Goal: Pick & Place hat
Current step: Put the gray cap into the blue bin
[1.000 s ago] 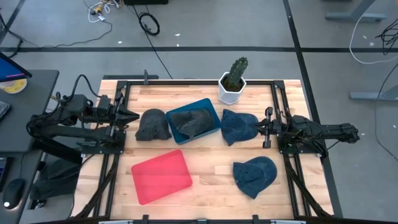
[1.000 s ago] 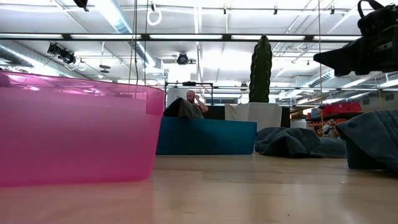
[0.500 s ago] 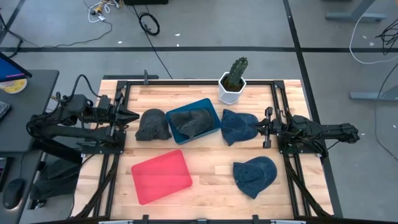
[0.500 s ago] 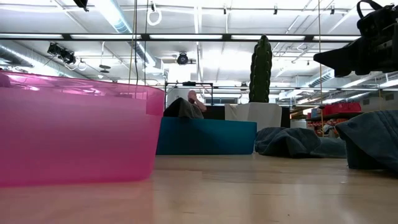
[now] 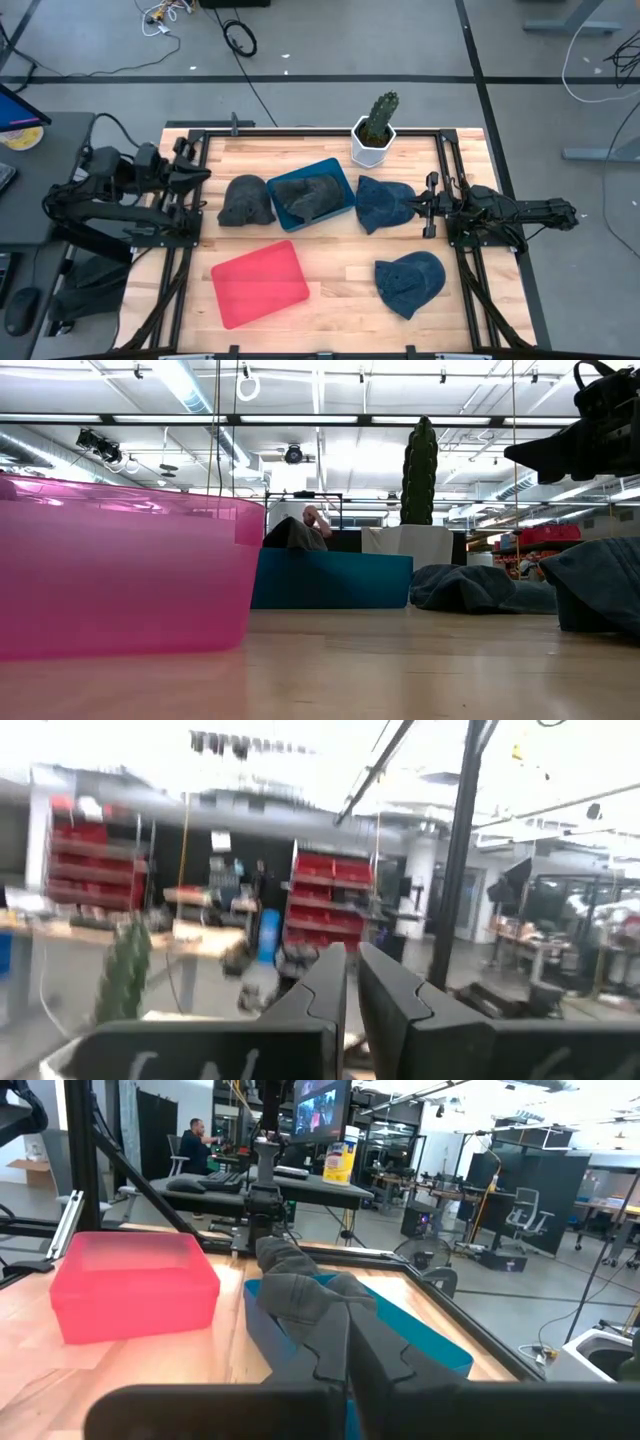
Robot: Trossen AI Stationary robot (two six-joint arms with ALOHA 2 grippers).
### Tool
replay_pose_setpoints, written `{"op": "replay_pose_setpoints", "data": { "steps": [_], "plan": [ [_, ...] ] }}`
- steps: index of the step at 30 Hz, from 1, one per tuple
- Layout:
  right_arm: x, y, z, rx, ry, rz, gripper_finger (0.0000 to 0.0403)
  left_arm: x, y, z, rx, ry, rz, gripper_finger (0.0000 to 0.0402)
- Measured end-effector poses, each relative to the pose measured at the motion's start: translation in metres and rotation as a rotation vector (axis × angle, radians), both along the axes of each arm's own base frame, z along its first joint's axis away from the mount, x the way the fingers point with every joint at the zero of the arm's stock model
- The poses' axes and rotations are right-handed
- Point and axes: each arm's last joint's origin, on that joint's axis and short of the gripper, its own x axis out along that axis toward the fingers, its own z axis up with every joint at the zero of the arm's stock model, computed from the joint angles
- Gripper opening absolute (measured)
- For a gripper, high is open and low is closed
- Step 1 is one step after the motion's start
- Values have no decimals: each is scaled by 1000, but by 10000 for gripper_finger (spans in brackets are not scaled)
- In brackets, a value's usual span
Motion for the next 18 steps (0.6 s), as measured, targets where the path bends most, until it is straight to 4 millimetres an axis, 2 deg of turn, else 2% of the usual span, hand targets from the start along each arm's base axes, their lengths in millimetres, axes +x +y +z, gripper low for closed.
{"op": "replay_pose_setpoints", "data": {
  "steps": [4,7,11,15,18],
  "plan": [
    [0,0,0,0,0,0,8,7,0,0,93,7,14,30],
    [0,0,0,0,-1,0,8,25,-2,-4,163,68,-31,30],
    [0,0,0,0,-1,0,8,49,-1,-2,238,152,20,30],
    [0,0,0,0,-1,0,8,66,1,1,341,340,101,30],
    [0,0,0,0,-1,0,8,76,6,-2,419,570,241,30]
  ]
}}
